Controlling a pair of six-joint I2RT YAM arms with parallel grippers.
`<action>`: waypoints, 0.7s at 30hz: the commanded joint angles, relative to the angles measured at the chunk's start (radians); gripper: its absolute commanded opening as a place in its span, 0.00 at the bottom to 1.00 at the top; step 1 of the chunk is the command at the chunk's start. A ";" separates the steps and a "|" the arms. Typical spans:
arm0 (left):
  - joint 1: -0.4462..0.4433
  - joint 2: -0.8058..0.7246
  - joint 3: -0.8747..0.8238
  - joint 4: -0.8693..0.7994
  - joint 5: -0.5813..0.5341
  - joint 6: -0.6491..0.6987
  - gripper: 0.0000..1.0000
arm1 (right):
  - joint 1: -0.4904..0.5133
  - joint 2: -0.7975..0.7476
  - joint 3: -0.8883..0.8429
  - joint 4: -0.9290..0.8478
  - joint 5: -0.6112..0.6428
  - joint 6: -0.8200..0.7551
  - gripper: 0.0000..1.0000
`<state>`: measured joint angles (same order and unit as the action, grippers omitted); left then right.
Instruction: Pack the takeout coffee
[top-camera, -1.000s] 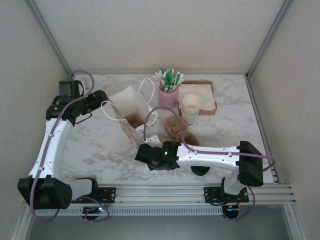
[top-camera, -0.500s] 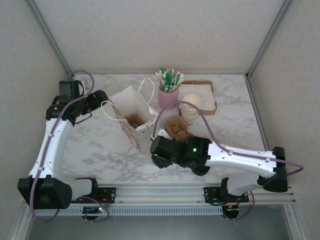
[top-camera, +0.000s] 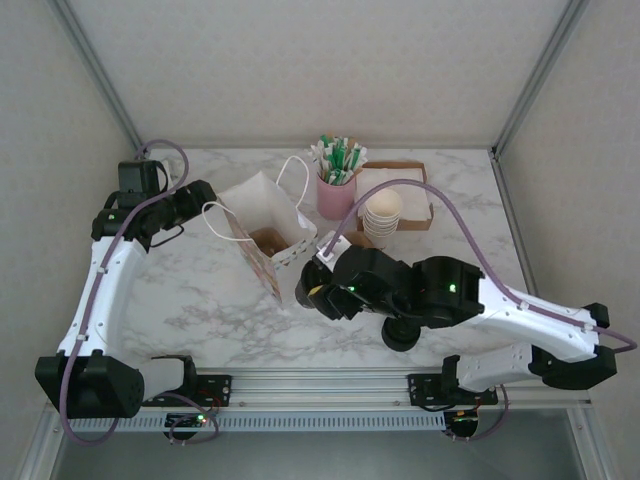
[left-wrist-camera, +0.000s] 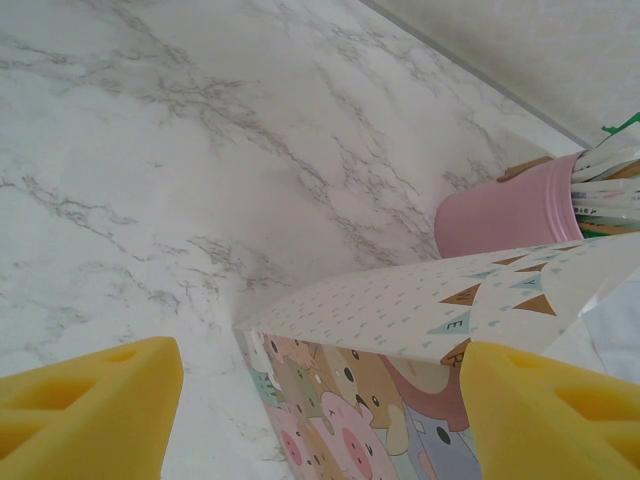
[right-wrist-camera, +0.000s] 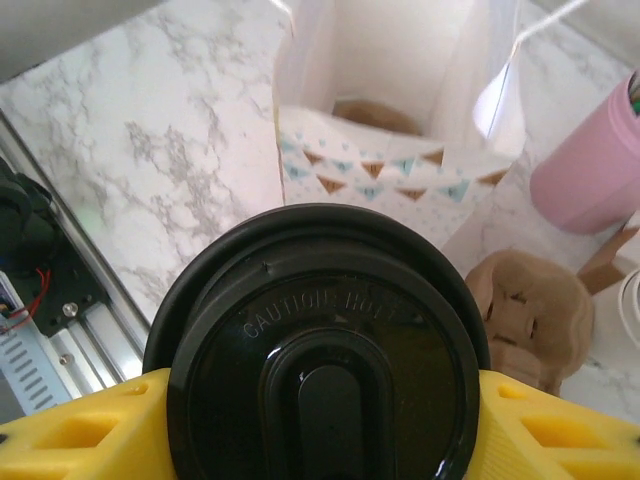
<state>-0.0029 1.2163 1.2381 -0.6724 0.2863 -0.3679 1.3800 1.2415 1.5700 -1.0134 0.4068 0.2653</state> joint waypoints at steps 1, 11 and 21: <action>0.009 -0.013 -0.019 0.020 0.031 -0.007 0.74 | 0.012 0.041 0.081 0.038 0.061 -0.095 0.61; 0.009 -0.005 -0.027 0.036 0.075 -0.017 0.74 | -0.046 0.202 0.299 0.113 0.106 -0.174 0.59; 0.009 -0.004 -0.016 0.030 0.084 -0.014 0.73 | -0.141 0.330 0.464 0.115 0.075 -0.172 0.59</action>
<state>-0.0029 1.2175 1.2213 -0.6533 0.3622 -0.3756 1.2556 1.5509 1.9812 -0.9249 0.4866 0.1143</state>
